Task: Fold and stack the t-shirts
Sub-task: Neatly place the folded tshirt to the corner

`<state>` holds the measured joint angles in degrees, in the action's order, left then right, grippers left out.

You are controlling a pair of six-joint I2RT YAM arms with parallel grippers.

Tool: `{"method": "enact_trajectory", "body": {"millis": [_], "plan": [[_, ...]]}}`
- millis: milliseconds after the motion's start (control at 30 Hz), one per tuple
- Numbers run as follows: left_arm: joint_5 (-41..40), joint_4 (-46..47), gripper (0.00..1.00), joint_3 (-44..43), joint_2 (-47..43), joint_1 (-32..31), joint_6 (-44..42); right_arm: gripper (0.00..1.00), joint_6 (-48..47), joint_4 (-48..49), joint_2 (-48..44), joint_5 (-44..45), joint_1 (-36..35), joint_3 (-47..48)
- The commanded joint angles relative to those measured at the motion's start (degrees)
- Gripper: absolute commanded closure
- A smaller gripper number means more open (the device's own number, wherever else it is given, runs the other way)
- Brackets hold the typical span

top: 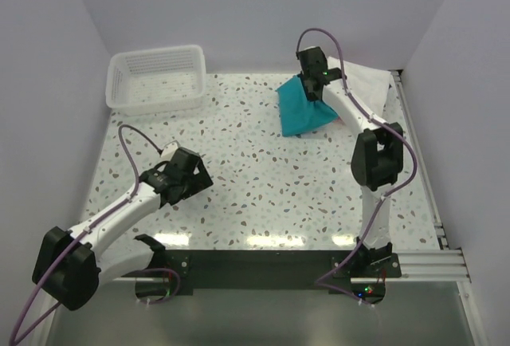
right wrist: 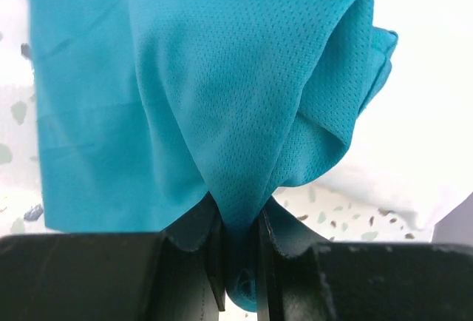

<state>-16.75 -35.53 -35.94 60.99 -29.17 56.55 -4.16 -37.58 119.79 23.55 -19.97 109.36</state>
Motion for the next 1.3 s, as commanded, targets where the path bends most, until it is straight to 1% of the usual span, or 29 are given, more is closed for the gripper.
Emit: {"method": "enact_trajectory", "body": {"millis": [0, 133, 367, 600, 700, 933, 1100, 1267], "plan": [[-1.7, 0.5, 0.0, -3.0, 1.7, 0.3, 1.2, 1.0, -3.8, -3.0, 1.5, 2.5, 0.1, 7.8], [-1.4, 0.9, 0.0, -3.5, 3.0, 0.3, 0.8, 1.0, -4.5, -6.4, 3.2, 2.4, 1.0, 13.0], [-1.3, 1.3, 0.0, -3.8, 3.3, 0.3, 0.8, 1.0, -5.4, -8.3, 2.9, -0.7, 2.4, 19.8], [0.0, 2.1, 0.0, -3.8, 3.3, 0.4, 0.3, 1.0, -5.1, -12.1, 2.6, -5.6, 4.8, 26.7], [0.0, 2.1, 0.0, -3.8, 3.3, 0.4, 0.3, 1.0, -4.3, -12.7, 1.9, -6.8, 6.0, 27.0], [0.7, 3.3, 0.0, -4.2, 3.6, 0.4, -0.3, 1.0, -2.8, -14.7, 0.4, -13.5, 9.4, 28.8], [1.6, 4.0, 0.0, -4.6, 4.9, 0.4, -0.8, 1.0, -0.9, -14.6, -1.0, -20.4, 12.4, 28.7], [1.9, 4.2, 0.0, -4.7, 5.8, 0.4, -1.0, 1.0, -0.1, -14.2, -1.7, -22.5, 14.0, 29.0]]}}
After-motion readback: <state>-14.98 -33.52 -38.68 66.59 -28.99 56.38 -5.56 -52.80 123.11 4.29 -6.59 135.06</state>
